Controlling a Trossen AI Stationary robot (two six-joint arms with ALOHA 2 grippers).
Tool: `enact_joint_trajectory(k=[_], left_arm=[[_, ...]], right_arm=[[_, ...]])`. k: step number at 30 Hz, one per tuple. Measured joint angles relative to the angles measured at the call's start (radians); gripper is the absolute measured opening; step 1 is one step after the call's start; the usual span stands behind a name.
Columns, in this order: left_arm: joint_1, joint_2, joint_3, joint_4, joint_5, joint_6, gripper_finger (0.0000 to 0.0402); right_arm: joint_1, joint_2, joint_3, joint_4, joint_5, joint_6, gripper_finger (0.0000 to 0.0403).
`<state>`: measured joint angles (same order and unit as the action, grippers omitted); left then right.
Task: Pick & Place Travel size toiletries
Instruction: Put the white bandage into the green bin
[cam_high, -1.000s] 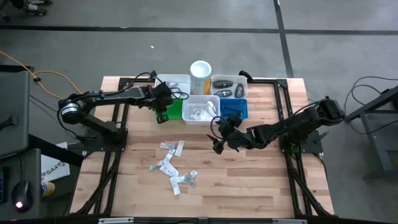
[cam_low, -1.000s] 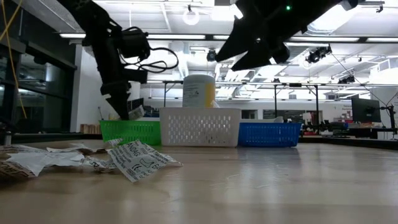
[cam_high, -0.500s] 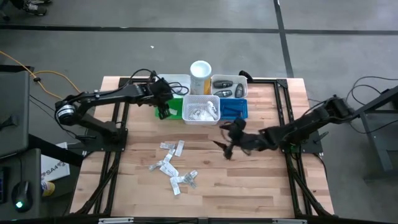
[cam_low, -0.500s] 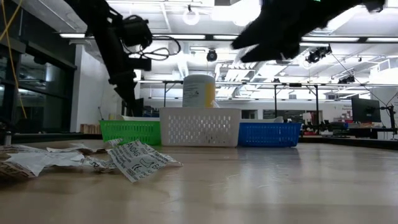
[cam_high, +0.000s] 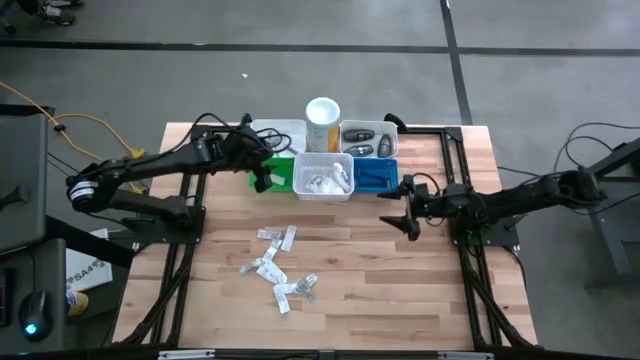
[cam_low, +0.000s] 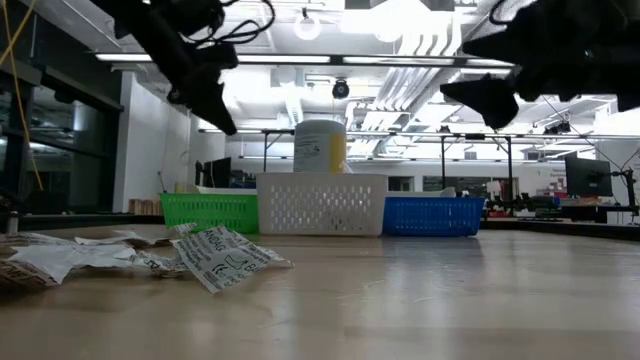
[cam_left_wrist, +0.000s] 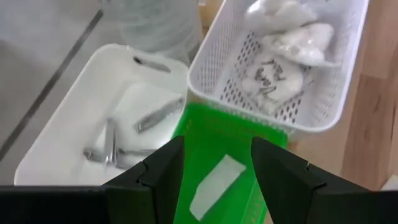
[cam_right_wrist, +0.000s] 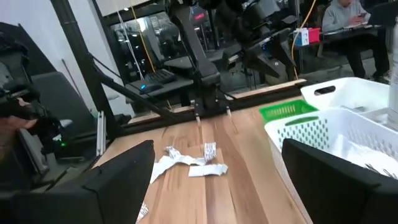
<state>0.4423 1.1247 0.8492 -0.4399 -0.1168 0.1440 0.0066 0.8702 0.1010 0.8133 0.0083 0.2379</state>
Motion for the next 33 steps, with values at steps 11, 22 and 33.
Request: enact_joint_trajectory(k=[11,22,33], left_arm=[[0.002,-0.117,-0.134,0.096,0.013,-0.044,0.0184],[0.000,-0.256,-0.215,0.090,0.036,-0.097,0.0184],[0.000,-0.373,-0.248,0.049,0.078,-0.135,0.0184]], right_arm=[[-0.026,-0.153,-0.092,-0.099,0.018,-0.007,0.0346],[-0.027,-0.280,-0.093,-0.296,0.045,-0.044,0.0346],[-0.027,-0.460,-0.093,-0.546,0.043,-0.054,0.0346]])
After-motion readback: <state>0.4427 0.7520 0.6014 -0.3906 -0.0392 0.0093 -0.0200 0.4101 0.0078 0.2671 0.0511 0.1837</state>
